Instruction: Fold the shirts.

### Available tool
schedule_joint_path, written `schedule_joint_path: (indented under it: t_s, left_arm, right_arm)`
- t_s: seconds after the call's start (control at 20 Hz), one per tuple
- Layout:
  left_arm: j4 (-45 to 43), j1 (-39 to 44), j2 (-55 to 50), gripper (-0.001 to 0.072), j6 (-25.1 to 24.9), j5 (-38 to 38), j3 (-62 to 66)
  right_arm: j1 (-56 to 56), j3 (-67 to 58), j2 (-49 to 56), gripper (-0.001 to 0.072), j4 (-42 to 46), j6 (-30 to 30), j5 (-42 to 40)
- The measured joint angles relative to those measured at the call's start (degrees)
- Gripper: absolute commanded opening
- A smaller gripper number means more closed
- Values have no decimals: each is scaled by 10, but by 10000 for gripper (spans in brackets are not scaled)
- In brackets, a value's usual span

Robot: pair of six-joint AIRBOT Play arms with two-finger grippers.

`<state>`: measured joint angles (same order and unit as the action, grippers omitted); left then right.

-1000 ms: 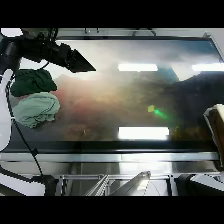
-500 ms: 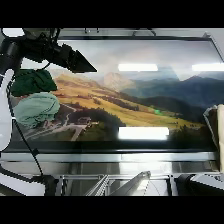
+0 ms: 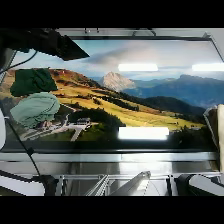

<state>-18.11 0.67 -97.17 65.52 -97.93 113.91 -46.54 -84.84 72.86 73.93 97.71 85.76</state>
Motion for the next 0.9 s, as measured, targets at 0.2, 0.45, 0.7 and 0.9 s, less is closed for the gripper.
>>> schedule_joint_path:
  t_s: [0.2,0.45,0.7,0.9]
  left_arm:
    - [-1,-38,85,8,-27,17,-137]
    - [-5,-80,236,8,-97,62,-470]
    - [-32,-109,346,10,-138,80,-696]
    - [-51,-141,393,11,-146,82,-747]
  right_arm:
    - [177,87,-82,22,-35,-23,-71]
    - [429,298,-194,22,-53,5,-174]
    - [553,410,-208,23,-57,35,-257]
    - [576,430,-205,24,-60,43,-284]
